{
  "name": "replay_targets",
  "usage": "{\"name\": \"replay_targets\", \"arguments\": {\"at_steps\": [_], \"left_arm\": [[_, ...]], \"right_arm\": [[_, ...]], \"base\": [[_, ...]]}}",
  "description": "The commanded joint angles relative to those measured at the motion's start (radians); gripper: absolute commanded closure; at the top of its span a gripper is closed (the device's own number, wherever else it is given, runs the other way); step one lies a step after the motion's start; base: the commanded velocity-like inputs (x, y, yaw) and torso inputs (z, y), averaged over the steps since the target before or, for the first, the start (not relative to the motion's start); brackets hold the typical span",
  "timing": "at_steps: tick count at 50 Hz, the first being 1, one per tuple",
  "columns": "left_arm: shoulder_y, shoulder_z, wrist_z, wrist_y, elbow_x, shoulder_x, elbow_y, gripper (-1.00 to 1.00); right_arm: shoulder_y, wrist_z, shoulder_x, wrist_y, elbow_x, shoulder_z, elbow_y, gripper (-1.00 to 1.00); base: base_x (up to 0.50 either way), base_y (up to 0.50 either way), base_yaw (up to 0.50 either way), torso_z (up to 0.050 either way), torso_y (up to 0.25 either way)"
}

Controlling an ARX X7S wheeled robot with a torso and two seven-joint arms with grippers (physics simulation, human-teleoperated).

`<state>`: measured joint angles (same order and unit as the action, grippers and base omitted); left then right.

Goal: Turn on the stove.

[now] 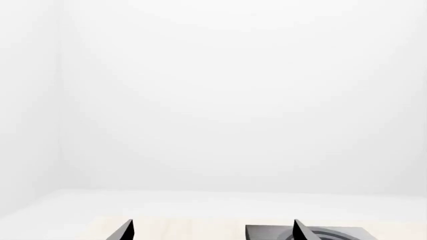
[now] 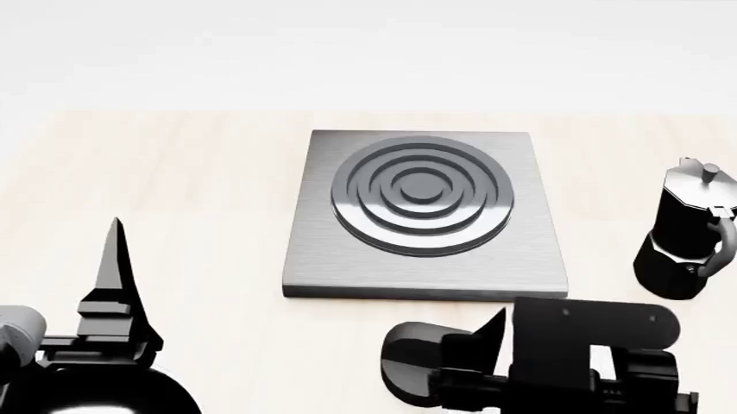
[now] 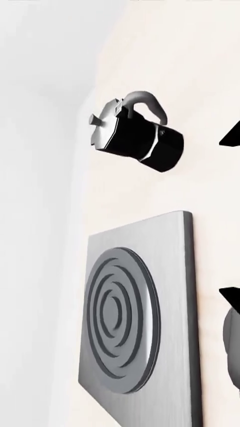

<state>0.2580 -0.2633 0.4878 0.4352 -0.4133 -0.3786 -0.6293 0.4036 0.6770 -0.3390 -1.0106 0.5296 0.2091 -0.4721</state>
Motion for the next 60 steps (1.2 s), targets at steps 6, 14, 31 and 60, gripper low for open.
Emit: {"name": "replay_targets", "arguments": {"at_steps": [6,14,31,60], "left_arm": [[0.002,-0.003,0.002,-0.006,-0.002,-0.001,0.005,-1.0],[0.0,-0.005,0.003,-0.009,-0.003,-0.003,0.005,-1.0],[0.034,0.006,0.026,0.055,-0.041,-0.013,-0.034,-1.0],[0.036,0.001,0.03,0.049,-0.046,-0.018,-0.029,-1.0]], "right_arm": [[0.017,0.021,-0.016,-0.042,0.014,0.014,-0.1,-1.0],[0.022,0.041,-0.02,-0.068,0.027,0.006,-0.155,-1.0],[0.039,0.058,-0.028,-0.101,0.047,0.011,-0.233,-1.0],[0.086,0.101,-0.046,-0.141,0.034,0.065,-0.318,-1.0]], "base": [[0.0,0.0,0.0,0.0,0.0],[0.0,0.0,0.0,0.0,0.0],[0.0,0.0,0.0,0.0,0.0],[0.0,0.0,0.0,0.0,0.0]]}}
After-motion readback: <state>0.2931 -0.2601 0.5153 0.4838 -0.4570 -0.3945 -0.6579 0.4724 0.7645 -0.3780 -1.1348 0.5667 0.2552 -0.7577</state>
